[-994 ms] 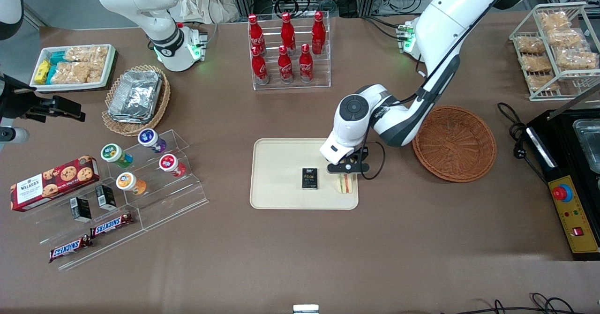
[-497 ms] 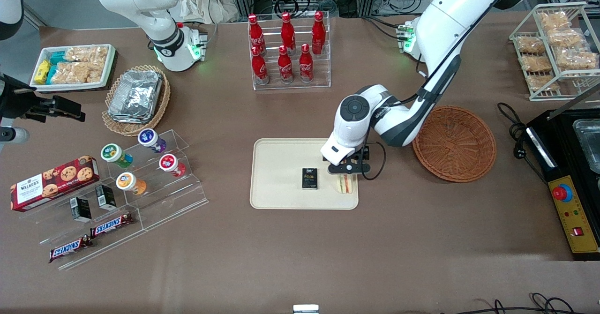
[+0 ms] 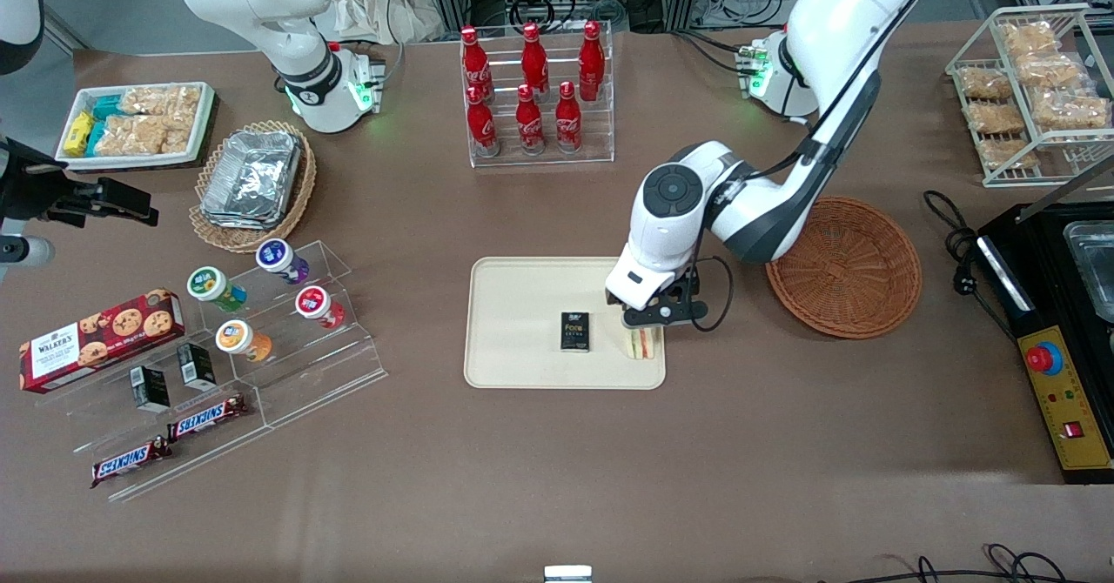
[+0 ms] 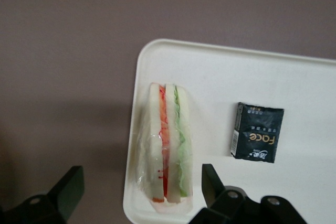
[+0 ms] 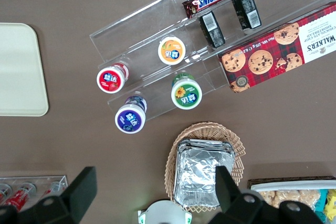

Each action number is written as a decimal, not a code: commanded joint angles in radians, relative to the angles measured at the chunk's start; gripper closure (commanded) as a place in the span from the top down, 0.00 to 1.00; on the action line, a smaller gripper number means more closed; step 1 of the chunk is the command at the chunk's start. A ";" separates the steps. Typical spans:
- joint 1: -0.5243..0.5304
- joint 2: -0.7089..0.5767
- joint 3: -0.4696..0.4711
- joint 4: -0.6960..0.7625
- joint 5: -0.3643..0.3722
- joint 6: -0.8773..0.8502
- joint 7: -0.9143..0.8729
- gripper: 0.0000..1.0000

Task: Place sandwich from basket to tray
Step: 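Lower the sandwich onto the tray beside the black packet, then open the left gripper to release the sandwich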

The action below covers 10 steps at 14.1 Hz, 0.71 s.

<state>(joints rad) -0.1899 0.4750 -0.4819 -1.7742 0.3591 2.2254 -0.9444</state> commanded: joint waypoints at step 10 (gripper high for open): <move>0.279 -0.234 -0.018 0.134 -0.204 -0.296 0.343 0.99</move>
<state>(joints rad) 0.0631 0.2710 -0.4865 -1.6366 0.1702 1.9503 -0.6145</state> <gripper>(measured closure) 0.009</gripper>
